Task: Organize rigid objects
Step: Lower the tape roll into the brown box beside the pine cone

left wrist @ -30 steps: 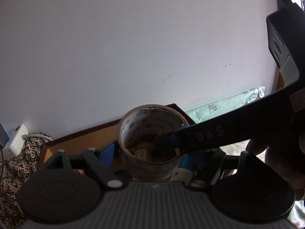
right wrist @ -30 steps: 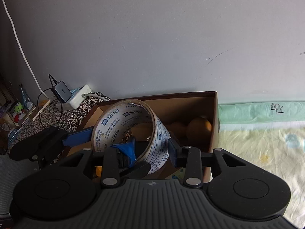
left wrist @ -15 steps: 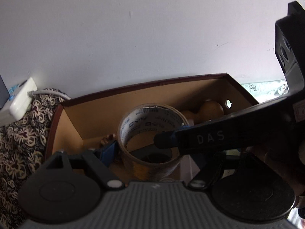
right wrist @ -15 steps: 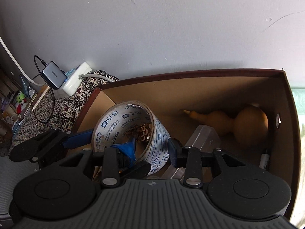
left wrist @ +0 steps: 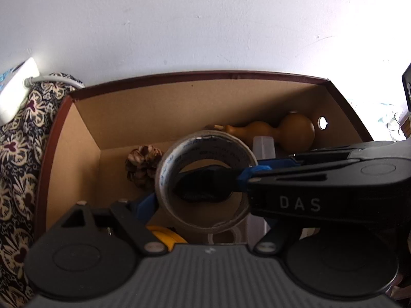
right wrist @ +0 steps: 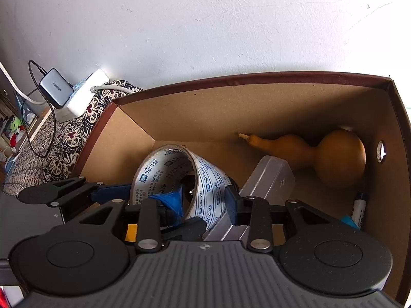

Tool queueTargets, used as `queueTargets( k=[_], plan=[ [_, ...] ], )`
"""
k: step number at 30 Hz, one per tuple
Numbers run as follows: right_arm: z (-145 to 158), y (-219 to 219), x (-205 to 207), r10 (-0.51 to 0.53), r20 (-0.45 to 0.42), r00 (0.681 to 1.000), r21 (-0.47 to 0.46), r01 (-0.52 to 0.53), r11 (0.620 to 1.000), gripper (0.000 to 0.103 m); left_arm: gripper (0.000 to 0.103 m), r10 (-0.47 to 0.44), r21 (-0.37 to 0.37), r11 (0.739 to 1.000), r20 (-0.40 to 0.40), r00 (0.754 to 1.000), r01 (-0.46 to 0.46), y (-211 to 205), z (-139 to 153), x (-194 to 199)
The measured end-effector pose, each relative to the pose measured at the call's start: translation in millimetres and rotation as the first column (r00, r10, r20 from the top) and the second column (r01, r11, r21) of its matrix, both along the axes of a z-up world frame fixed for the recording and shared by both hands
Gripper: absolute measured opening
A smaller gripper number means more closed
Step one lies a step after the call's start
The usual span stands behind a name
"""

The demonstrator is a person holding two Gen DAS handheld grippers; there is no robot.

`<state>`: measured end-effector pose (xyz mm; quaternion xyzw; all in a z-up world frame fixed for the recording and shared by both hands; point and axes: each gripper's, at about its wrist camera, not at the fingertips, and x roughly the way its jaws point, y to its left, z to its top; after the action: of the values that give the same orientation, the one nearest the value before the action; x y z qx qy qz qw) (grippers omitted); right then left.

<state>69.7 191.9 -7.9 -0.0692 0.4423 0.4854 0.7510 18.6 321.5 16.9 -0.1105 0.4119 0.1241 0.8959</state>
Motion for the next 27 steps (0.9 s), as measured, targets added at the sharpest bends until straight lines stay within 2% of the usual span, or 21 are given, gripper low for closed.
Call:
queueTargets(
  k=[6,13,19,27],
  plan=[
    [-4,-4,4,-0.041,-0.004,0.999,-0.003,0.041,0.999,0.018,0.08,-0.005,0.034,0.999,0.0,1.0,0.005,1,-3,6],
    [-3,-5,0,-0.045,0.03,0.999,0.004,0.045,0.999,0.018,0.081,-0.001,0.051,0.999,0.003,1.0,0.001,-1,0,5],
    [0,-13,0,-0.077,0.045,0.996,0.053,0.074,0.996,0.019,0.087,0.037,0.123,0.992,0.011,0.999,-0.038,-2,0,8],
    [2,-16,1,-0.083,0.047,0.995,0.075,0.079,0.994,0.02,0.088,0.048,0.135,0.99,0.025,0.999,-0.051,1,0,8]
  ],
)
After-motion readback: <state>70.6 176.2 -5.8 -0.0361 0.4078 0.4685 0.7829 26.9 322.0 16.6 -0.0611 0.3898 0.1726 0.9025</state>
